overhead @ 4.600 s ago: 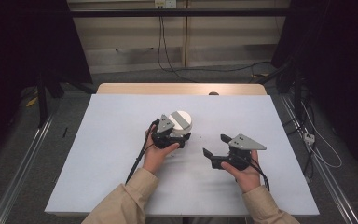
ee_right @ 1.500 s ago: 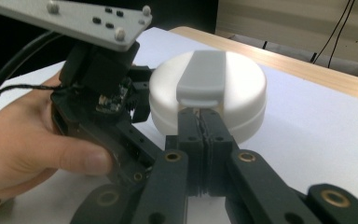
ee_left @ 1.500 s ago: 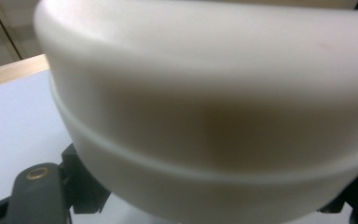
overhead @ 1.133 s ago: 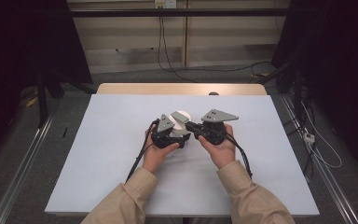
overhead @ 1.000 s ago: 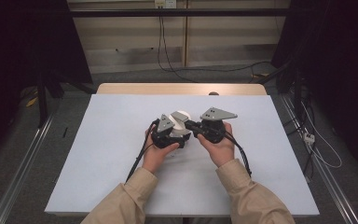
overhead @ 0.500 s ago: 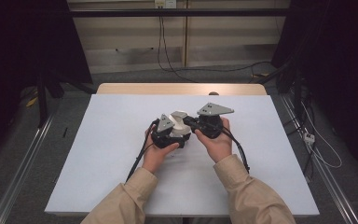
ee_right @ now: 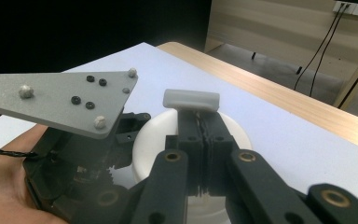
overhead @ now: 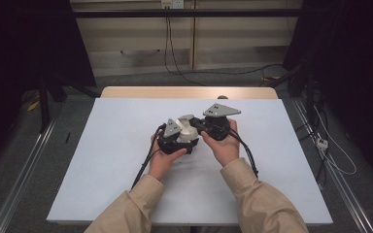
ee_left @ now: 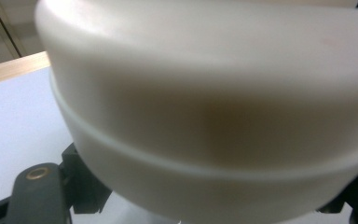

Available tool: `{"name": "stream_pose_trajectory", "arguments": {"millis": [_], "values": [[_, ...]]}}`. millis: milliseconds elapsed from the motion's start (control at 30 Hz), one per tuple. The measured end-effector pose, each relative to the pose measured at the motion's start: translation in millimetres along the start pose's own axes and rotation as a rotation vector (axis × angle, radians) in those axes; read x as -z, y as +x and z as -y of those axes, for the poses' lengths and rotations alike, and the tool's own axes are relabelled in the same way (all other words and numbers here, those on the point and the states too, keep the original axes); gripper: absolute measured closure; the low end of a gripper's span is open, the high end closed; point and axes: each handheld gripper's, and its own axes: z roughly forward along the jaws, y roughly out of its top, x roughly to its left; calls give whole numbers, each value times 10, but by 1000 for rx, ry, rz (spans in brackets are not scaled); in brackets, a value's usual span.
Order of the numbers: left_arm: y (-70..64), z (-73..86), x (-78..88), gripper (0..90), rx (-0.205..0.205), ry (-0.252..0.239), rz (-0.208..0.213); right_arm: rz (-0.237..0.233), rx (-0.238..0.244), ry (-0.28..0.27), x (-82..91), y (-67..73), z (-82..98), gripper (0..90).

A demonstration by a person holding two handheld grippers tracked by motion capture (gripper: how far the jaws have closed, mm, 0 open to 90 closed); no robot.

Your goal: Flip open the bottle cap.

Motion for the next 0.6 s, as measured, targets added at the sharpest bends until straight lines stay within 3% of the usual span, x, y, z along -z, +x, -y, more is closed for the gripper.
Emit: {"name": "stream_pose_trajectory", "arguments": {"millis": [600], "values": [[4,2,-1,189,7,-2,2,4,8,-6,-68,16,-68,886]]}}
